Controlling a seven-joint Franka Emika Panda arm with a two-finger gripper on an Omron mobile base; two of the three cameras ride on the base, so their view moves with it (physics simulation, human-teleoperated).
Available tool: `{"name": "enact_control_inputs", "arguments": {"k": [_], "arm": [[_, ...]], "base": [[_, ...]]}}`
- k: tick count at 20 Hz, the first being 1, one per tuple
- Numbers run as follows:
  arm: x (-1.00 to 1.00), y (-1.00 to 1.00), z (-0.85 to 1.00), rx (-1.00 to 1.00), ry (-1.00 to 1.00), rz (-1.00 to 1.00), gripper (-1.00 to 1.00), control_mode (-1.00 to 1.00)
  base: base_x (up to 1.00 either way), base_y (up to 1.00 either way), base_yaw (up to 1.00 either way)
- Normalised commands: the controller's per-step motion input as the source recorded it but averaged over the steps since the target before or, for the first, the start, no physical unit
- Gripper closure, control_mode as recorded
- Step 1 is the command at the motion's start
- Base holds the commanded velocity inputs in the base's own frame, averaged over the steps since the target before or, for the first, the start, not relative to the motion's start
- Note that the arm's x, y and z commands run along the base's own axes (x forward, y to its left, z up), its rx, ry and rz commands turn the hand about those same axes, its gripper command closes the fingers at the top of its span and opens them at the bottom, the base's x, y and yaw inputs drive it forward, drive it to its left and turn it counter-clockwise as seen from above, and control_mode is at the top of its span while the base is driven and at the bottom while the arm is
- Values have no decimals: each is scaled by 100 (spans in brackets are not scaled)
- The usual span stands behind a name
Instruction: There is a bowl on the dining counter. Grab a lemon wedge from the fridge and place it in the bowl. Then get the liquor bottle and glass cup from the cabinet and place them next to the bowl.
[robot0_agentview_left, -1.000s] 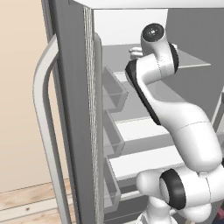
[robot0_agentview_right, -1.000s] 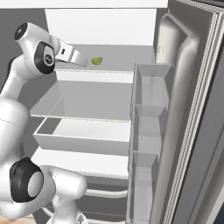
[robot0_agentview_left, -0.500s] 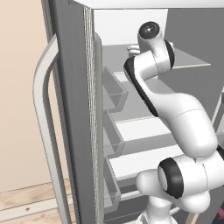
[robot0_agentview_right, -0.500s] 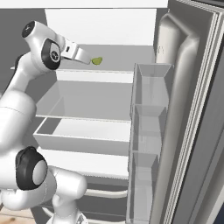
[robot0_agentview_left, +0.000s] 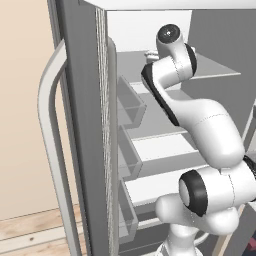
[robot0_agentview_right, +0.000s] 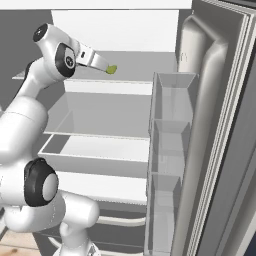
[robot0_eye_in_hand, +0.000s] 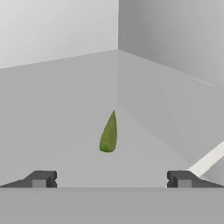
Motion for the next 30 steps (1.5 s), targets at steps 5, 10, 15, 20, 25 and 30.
{"name": "enact_control_inputs", "arguments": {"k": [5, 10, 15, 20, 25, 30], "arm": [[31, 0, -2, 0, 0, 0, -100, -100], [20, -6, -7, 0, 0, -1, -100, -100], [7, -13, -2, 6, 0, -10, -100, -100], [7, -12, -5, 3, 1, -6, -100, -100], [1, 0, -16, 0, 3, -3, -100, -100], [0, 0, -10, 0, 4, -1, -100, -100]], "base": [[0, 0, 0], [0, 0, 0], [0, 0, 0], [0, 0, 0], [0, 0, 0], [0, 0, 0]]}}
